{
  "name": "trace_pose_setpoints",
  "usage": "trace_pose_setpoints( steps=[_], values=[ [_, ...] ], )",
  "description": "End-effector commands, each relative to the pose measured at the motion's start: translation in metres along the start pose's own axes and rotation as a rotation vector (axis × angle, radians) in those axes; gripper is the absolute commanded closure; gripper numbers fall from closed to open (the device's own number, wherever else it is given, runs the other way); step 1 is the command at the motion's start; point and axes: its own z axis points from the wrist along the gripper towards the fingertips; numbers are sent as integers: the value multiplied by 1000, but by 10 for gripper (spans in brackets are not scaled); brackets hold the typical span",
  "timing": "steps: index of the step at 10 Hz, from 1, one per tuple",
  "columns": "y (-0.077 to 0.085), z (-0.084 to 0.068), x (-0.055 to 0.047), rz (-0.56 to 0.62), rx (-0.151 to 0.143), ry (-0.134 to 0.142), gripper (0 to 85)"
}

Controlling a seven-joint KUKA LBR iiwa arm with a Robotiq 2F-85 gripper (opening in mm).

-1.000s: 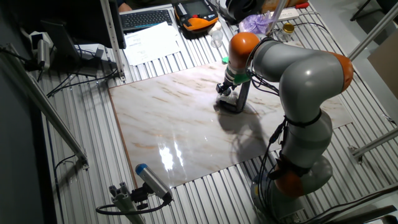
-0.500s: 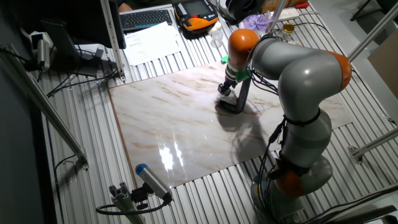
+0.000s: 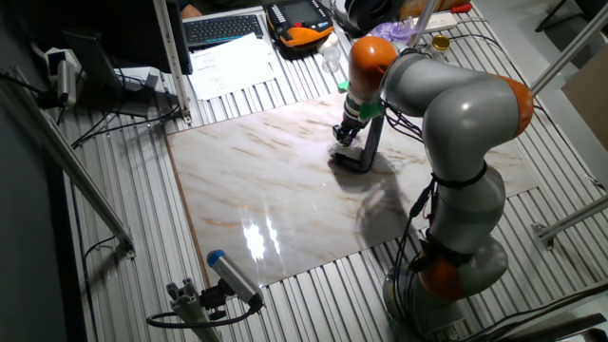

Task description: Screw the lid onto the jar

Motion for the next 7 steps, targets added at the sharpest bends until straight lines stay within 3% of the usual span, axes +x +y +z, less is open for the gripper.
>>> trace_pose_setpoints(
  steps=[1,2,3,5,6,7],
  values=[
    [1,-1,2,-6,-5,-28,340],
    [0,-4,4,-7,-15,-52,340],
    [1,-6,6,-4,-22,-72,170],
    [3,-8,7,-49,-15,-98,170],
    [3,-8,7,-91,6,-117,170],
    [2,-8,7,-135,49,-121,170]
  ],
)
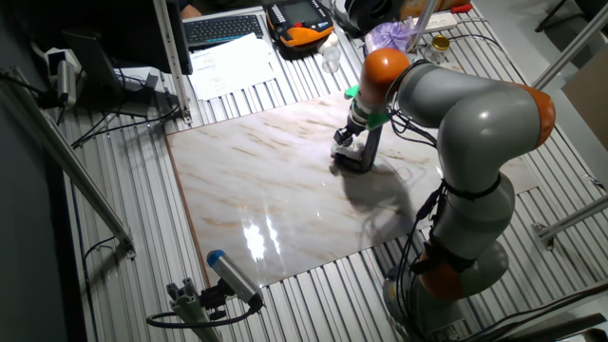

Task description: Screw the lid onto the jar

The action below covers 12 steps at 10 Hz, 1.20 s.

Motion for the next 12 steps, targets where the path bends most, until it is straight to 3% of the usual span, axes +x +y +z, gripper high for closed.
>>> trace_pose_setpoints(
  steps=[1,2,3,5,9,12],
  values=[
    [-1,-1,-1,-94,-26,-5,170],
    [1,0,-3,-169,-32,-9,340],
    [3,1,-5,-169,6,-7,170],
    [9,0,-9,-169,40,3,170],
    [5,2,-15,-170,31,9,170],
    [5,5,-16,-171,29,37,170]
  ],
)
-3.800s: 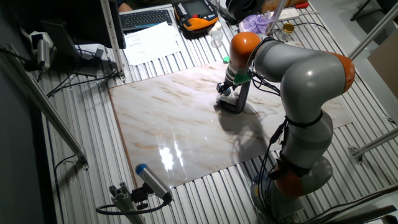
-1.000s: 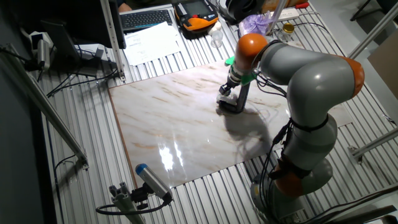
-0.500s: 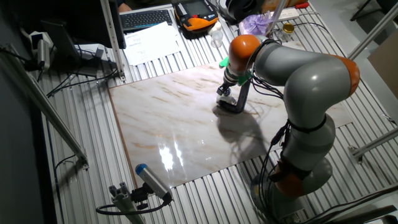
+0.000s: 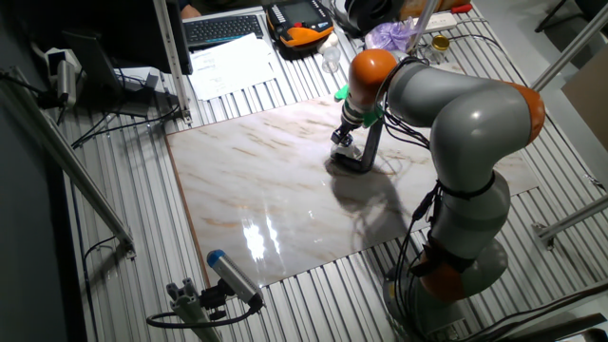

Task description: Screw the lid onto the jar

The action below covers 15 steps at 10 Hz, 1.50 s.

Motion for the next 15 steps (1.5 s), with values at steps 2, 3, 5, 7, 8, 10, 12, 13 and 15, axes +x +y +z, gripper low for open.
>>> trace_pose_setpoints(
  steps=[2,3,5,7,8,10,12,13,15],
  values=[
    [-1,0,0,10,-6,30,170],
    [-1,0,1,15,-12,40,170],
    [-1,3,2,27,-13,45,170],
    [-2,4,3,27,-11,46,170],
    [-2,4,3,27,-16,44,170],
    [-3,6,4,27,-30,48,340],
    [-2,8,5,33,-34,51,340],
    [-2,8,6,38,-37,53,340],
    [-5,2,9,46,-41,44,170]
  ],
)
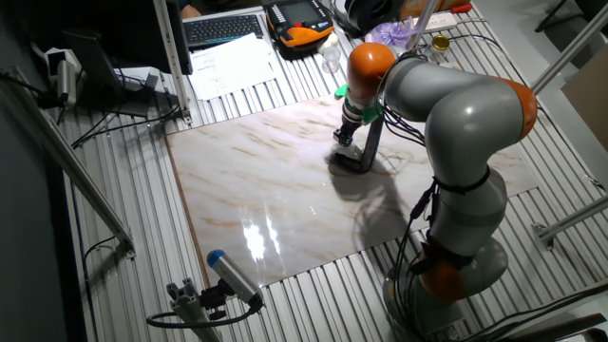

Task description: Screw the lid onto the jar

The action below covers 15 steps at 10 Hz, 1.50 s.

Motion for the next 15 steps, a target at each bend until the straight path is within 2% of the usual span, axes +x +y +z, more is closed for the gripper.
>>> trace_pose_setpoints(
  steps=[1,5,9,15],
  values=[
    [-1,0,0,3,-3,-5,170],
    [-1,5,1,-3,-5,6,170],
    [1,11,4,3,-2,1,170],
    [-1,13,2,32,13,-7,170]
  ],
)
